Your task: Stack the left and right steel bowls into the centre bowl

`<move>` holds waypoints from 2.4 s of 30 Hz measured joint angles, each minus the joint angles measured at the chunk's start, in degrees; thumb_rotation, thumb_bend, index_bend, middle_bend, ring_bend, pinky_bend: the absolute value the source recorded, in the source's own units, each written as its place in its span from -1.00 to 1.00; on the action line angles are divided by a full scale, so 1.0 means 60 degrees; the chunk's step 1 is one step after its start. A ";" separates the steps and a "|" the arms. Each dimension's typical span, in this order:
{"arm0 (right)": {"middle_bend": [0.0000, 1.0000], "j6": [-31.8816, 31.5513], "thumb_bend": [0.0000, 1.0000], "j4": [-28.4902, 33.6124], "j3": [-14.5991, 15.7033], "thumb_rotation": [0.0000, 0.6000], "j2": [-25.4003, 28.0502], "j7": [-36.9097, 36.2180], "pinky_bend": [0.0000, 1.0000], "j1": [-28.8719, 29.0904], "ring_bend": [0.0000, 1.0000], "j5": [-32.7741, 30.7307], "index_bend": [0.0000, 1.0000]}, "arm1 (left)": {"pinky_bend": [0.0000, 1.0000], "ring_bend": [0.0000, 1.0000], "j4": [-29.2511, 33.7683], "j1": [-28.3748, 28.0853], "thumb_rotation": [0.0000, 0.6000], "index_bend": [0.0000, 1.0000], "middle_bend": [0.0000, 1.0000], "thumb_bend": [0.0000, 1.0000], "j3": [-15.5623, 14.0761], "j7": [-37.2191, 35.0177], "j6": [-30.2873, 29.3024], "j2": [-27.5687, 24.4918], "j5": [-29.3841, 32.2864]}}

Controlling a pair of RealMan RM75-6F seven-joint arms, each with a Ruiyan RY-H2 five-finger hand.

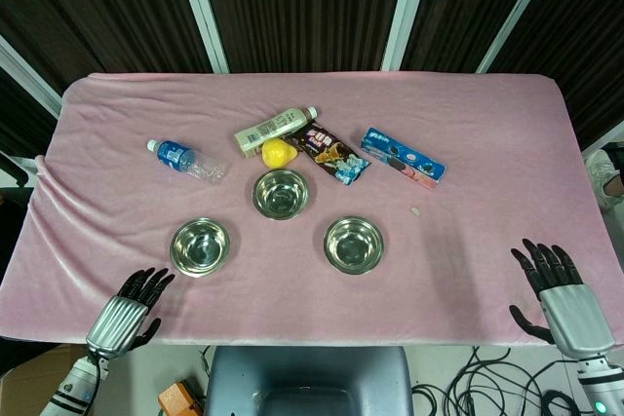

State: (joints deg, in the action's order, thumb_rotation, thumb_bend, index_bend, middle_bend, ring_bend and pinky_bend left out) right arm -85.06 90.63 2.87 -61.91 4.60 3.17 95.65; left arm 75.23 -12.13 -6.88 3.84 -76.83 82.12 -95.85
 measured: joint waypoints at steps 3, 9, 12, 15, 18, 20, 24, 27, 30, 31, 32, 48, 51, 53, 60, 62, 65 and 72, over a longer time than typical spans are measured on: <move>-1.00 0.0035 -0.13 0.0011 0.0000 1.00 0.0016 -0.0028 -1.00 0.0019 -1.00 -0.0012 -0.88 | -0.78 -0.99 -0.0009 -0.0010 1.00 -1.00 -0.90 -0.15 0.0013 -0.0015 0.0043 0.0010 0.0038; -1.00 0.0016 -0.13 0.0051 0.0015 1.00 0.0049 -0.0087 -1.00 0.0020 -1.00 0.0038 -0.88 | -0.79 -1.00 -0.0077 -0.0239 1.00 -1.00 -0.93 -0.15 0.0190 -0.0231 0.0170 0.0148 0.0039; -1.00 -0.0005 -0.13 0.0071 0.0060 1.00 0.0111 -0.0237 -1.00 0.0014 -1.00 0.0103 -0.88 | -0.80 -1.00 -0.0242 -0.0684 1.00 -0.99 -0.94 -0.15 0.0585 -0.0261 0.0267 0.0516 -0.0032; -1.00 0.0031 -0.13 0.0083 0.0103 1.00 0.0178 -0.0366 -1.00 0.0028 -1.00 0.0157 -0.88 | -0.80 -1.00 -0.0619 -0.1109 1.00 -0.87 -0.95 -0.15 0.0929 -0.0155 0.0569 0.0974 0.0011; -1.00 0.0039 -0.13 0.0075 0.0111 1.00 0.0255 -0.0543 -1.00 0.0049 -1.00 0.0176 -0.88 | -0.80 -1.00 -0.0996 -0.1422 1.00 -0.75 -0.95 -0.15 0.1163 0.0014 0.1081 0.1385 0.0261; -1.00 0.0045 -0.13 0.0066 0.0091 1.00 0.0284 -0.0627 -1.00 0.0052 -1.00 0.0116 -0.88 | -0.80 -1.00 -0.1242 -0.1589 1.00 -0.64 -0.94 -0.14 0.1258 0.0030 0.1332 0.1644 0.0411; -1.00 0.0046 -0.13 0.0054 0.0059 1.00 0.0322 -0.0714 -1.00 0.0053 -1.00 0.0049 -0.88 | -0.80 -1.00 -0.1842 -0.1807 1.00 -0.33 -0.89 -0.14 0.1363 -0.0043 0.1515 0.2117 0.0589; -1.00 0.0035 -0.13 0.0044 0.0080 1.00 0.0338 -0.0743 -1.00 0.0042 -1.00 0.0080 -0.88 | -0.80 -0.98 -0.2246 -0.1873 1.00 -0.10 -0.80 -0.13 0.1399 -0.0190 0.1507 0.2379 0.0674; -1.00 0.0024 -0.13 0.0049 0.0091 1.00 0.0355 -0.0756 -1.00 0.0027 -1.00 0.0082 -0.88 | -0.80 -0.91 -0.2625 -0.1882 1.00 0.15 -0.68 -0.11 0.1470 -0.0337 0.1317 0.2635 0.0750; -1.00 0.0018 -0.13 0.0055 0.0099 1.00 0.0360 -0.0758 -1.00 0.0022 -1.00 0.0096 -0.88 | -0.80 -0.88 -0.2736 -0.1880 1.00 0.23 -0.62 -0.09 0.1502 -0.0375 0.1217 0.2714 0.0765; -1.00 0.0011 -0.13 0.0059 0.0107 1.00 0.0363 -0.0756 -1.00 0.0016 -1.00 0.0110 -0.88 | -0.80 -0.85 -0.2850 -0.1879 1.00 0.28 -0.59 -0.08 0.1534 -0.0421 0.1103 0.2799 0.0773; -1.00 -0.0040 -0.13 0.0112 0.0102 1.00 0.0536 -0.1081 -1.00 -0.0026 -1.00 0.0050 -0.89 | -0.78 -0.76 -0.3780 -0.2789 1.00 0.45 -0.42 -0.11 0.3111 -0.1774 -0.0275 0.3963 0.1208; -1.00 -0.0095 -0.13 0.0102 0.0091 1.00 0.0594 -0.1220 -1.00 -0.0046 -1.00 0.0037 -0.89 | -0.76 -0.72 -0.3698 -0.3352 1.00 0.44 -0.37 -0.13 0.3552 -0.1717 -0.0122 0.4119 0.1384; -1.00 -0.0132 -0.13 0.0084 0.0075 1.00 0.0631 -0.1334 -1.00 -0.0062 -1.00 0.0007 -0.89 | -0.76 -0.71 -0.3739 -0.3722 1.00 0.42 -0.36 -0.13 0.3799 -0.1651 0.0095 0.4315 0.1547; -1.00 -0.0158 -0.13 0.0005 0.0044 1.00 0.0772 -0.1764 -1.00 -0.0074 -1.00 -0.0065 -0.89 | -0.76 -0.71 -0.4914 -0.4996 1.00 0.37 -0.37 -0.15 0.4306 -0.1137 0.1205 0.5505 0.2172; -1.00 -0.0151 -0.13 -0.0021 0.0040 1.00 0.0814 -0.1890 -1.00 -0.0073 -1.00 -0.0084 -0.89 | -0.76 -0.71 -0.5343 -0.5211 1.00 0.31 -0.39 -0.16 0.4320 -0.0988 0.1349 0.5822 0.2257; -1.00 -0.0156 -0.13 -0.0047 0.0050 1.00 0.0881 -0.2051 -1.00 -0.0078 -1.00 -0.0075 -0.89 | -0.76 -0.73 -0.6095 -0.5492 1.00 0.21 -0.41 -0.17 0.4324 -0.0720 0.1514 0.6259 0.2377; -1.00 -0.0526 -0.13 -0.0104 0.0025 1.00 0.0958 -0.2380 -1.00 -0.0216 -1.00 -0.0017 -0.89 | -0.79 -1.00 -0.6822 -0.5807 1.00 -0.82 -0.94 -0.17 0.4357 -0.0714 0.2668 0.6785 0.3004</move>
State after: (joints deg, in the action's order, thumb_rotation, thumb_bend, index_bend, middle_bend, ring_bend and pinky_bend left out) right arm -88.22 90.01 3.02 -56.16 -9.68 1.88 95.55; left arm 34.29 -46.97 19.27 -0.45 -60.82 122.83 -77.82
